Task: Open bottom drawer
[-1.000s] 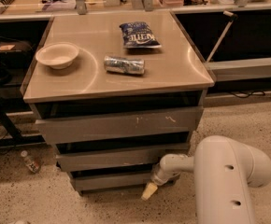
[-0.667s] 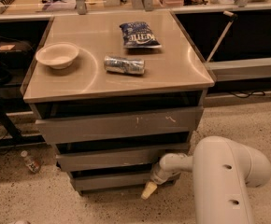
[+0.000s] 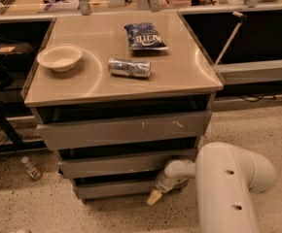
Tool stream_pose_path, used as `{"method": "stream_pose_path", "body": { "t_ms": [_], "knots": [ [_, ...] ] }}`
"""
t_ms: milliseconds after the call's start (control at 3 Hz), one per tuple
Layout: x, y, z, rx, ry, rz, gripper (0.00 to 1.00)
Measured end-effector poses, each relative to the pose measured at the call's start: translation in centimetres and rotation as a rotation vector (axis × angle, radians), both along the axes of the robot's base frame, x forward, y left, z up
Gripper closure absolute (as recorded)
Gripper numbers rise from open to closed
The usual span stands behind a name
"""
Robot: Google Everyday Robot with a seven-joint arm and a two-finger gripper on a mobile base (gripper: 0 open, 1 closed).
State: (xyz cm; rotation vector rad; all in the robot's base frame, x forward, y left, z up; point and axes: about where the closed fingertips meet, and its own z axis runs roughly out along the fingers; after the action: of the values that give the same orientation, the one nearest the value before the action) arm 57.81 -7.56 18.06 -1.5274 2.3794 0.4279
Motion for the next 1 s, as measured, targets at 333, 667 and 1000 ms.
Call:
{"method": "stream_pose_path", "body": {
  "t_ms": [333,667,1000],
  "knots": [
    [0.00,0.00,0.00,0.000,0.000,0.000,0.42],
    [-0.01,0.00,-0.01,0.000,0.000,0.000,0.65],
    [-0.01,0.01,-0.01,0.000,0.000,0.000,0.89]
  ]
}}
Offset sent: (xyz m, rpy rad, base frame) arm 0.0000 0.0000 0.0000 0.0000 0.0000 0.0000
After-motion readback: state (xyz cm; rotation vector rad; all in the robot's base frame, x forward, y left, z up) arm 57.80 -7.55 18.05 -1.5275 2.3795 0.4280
